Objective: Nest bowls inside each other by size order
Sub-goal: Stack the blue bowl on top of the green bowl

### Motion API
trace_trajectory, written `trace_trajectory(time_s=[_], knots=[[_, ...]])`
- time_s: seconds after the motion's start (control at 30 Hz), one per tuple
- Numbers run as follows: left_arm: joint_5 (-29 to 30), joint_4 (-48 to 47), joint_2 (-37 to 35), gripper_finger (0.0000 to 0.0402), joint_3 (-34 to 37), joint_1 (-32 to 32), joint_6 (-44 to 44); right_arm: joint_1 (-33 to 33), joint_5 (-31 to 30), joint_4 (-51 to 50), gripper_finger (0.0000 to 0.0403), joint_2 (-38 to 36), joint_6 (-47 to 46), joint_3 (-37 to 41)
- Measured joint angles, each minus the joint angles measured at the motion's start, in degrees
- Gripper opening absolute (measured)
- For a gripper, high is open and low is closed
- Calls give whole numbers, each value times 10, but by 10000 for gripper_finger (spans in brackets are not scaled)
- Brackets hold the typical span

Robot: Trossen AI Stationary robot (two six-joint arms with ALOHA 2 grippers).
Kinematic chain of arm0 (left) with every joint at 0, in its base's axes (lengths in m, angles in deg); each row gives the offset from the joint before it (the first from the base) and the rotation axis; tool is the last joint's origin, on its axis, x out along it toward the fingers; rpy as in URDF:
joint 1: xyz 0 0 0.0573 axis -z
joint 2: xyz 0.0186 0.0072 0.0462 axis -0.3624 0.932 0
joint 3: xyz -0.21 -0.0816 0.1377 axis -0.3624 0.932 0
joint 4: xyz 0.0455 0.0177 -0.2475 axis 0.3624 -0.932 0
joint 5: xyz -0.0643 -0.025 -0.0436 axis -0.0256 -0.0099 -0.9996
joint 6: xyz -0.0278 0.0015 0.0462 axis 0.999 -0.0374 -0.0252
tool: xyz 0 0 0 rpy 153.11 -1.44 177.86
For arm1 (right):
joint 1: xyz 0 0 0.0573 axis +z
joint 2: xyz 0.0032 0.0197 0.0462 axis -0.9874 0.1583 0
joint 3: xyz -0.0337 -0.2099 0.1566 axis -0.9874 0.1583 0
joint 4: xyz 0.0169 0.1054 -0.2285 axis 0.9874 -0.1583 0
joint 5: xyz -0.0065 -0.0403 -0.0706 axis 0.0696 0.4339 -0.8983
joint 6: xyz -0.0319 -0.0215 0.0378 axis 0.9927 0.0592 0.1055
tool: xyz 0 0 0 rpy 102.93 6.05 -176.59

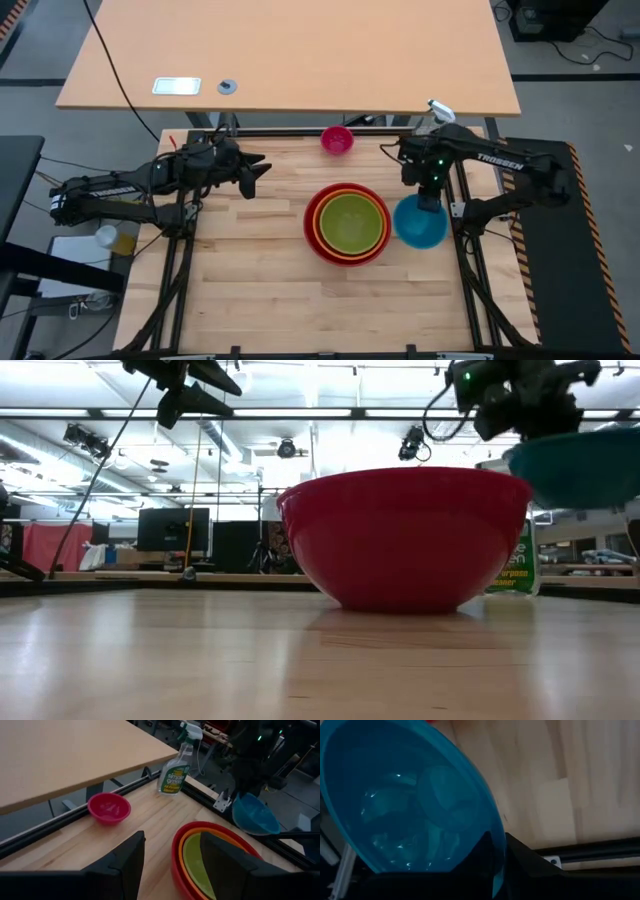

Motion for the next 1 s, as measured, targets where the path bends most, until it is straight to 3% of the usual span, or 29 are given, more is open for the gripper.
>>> trace_trajectory(time_s=[0.5,1.0], knots=[[0,-1,0,194,0,0,-6,1,4,41,31,15,-68,-98],[0,-7,0,194,0,0,-5,18,19,144,32,126,-83,-155]])
